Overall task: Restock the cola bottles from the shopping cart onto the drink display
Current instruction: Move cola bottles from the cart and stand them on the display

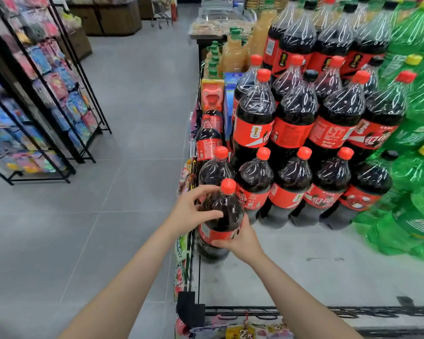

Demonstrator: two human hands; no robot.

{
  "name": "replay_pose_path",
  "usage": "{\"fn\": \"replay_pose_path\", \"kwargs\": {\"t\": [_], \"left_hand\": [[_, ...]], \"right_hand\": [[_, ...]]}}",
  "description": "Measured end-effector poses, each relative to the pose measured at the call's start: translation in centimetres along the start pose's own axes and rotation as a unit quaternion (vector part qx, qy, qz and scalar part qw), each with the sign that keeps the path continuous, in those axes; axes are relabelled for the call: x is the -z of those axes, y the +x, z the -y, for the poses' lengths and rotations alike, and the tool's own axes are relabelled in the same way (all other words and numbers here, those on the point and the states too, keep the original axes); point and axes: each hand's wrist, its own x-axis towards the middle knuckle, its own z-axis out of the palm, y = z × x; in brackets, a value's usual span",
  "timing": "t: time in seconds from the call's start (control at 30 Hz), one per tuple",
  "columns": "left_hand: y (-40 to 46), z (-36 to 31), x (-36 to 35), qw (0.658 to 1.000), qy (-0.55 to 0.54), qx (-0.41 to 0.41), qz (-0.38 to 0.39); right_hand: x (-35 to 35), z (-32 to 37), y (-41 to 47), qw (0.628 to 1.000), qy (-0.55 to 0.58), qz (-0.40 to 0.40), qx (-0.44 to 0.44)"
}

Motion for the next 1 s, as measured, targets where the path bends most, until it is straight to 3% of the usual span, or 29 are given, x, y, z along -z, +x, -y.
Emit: {"fn": "replay_pose_path", "kwargs": {"t": [0.2,0.43,0.63,0.8,1.0], "left_hand": [[0.0,-0.2,0.2,1.000,0.011,-0.010,-0.003],[2.4,-5.7,1.5,0.995,0.012,-0.090,-0.052],[5.0,-11.0,-3.6,0.977,0.073,-0.197,0.027],[5.8,-13.8,-11.6,0.947,0.128,-0.279,0.097],[3.5,-14.9,-24.5,0.922,0.125,-0.299,0.213]], "right_hand": [[0.8,-0.1,0.0,0.998,-0.039,0.050,-0.016],[5.2,2.4,-1.0,0.982,-0.162,0.095,-0.029],[11.4,4.9,-3.7,0.975,-0.207,0.068,-0.054],[18.4,4.9,-8.7,0.968,-0.236,-0.006,-0.081],[28.3,1.0,-18.8,0.957,-0.221,-0.082,-0.169]]}}
